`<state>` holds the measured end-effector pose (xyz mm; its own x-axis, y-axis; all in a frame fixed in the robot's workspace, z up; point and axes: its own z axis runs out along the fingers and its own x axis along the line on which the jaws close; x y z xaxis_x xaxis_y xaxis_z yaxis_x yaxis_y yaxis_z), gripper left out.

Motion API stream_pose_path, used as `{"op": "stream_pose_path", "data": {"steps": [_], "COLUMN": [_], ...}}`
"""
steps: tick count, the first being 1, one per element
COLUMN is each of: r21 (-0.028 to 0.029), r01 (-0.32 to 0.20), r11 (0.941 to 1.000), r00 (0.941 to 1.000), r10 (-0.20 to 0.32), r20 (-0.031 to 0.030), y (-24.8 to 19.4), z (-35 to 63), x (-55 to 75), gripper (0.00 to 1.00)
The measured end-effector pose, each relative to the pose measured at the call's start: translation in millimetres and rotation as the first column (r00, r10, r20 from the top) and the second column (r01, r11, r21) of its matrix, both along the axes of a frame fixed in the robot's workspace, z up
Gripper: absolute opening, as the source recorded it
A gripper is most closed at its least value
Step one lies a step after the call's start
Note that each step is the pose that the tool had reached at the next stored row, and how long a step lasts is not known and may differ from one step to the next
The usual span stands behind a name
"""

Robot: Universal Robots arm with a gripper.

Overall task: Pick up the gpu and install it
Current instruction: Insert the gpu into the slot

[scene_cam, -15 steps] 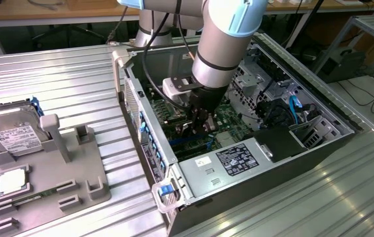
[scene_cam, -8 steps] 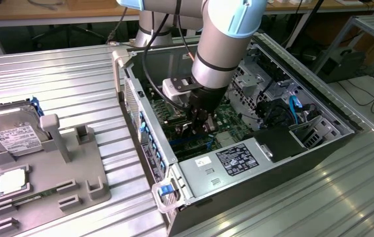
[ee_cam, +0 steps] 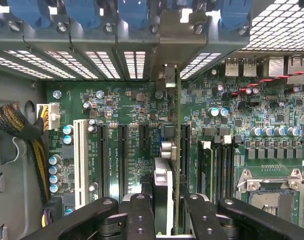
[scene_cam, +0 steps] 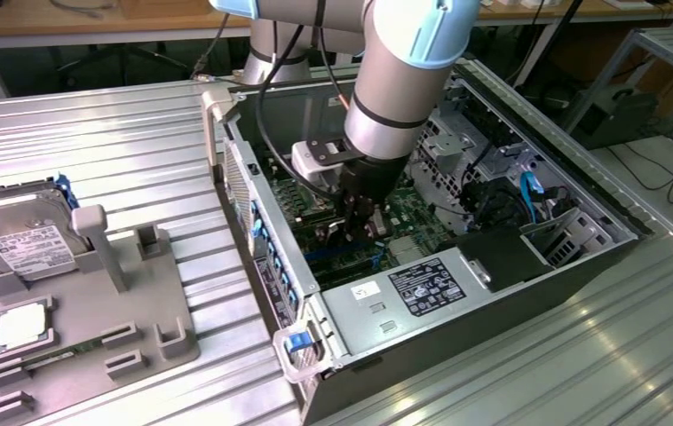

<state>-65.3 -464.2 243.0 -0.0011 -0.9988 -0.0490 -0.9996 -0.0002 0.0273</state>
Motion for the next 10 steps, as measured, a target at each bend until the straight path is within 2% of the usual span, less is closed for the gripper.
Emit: {"op": "stream_pose_path", "data": {"steps": [10], "r21": [0.0], "r01": [-0.004], "r11": [1.0], "r00": [1.0], "r10": [0.004], "r20": [0.0], "y": [0.0], "z": [-0.6], "x": [1.7], "gripper": [0.29]}}
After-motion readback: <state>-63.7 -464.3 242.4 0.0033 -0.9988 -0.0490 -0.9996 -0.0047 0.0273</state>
